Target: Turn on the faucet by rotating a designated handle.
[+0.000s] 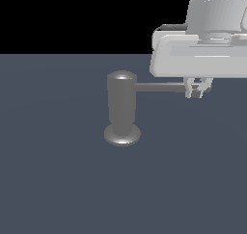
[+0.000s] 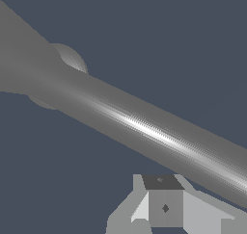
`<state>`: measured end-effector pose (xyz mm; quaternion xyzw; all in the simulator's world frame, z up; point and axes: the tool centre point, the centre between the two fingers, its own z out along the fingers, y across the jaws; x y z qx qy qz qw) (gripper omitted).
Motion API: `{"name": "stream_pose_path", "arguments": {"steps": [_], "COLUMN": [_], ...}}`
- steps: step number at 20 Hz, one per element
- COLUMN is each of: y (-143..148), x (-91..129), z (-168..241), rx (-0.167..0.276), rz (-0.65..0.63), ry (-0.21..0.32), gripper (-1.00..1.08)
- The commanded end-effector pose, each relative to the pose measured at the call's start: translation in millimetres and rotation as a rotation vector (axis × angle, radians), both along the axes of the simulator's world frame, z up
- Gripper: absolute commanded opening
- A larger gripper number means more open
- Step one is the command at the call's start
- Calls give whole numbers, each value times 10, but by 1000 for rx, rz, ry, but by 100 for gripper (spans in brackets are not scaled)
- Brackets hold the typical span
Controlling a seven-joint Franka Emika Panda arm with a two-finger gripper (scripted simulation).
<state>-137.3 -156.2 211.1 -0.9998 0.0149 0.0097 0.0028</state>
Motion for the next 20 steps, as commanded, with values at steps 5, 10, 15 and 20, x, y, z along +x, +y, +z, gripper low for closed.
{"name": "stream_pose_path", "arguments": {"steps": [5,10,15,20], "y": [-126,-235,-345,-452], "x": [246,383,516,648], "z": [46,49,54,59], "rx": [-6,-6,-6,-6], "rz": [8,7,6,4], "ry": [-15,-16,-18,-19], "gripper": [-100,-100,-100,-100]}}
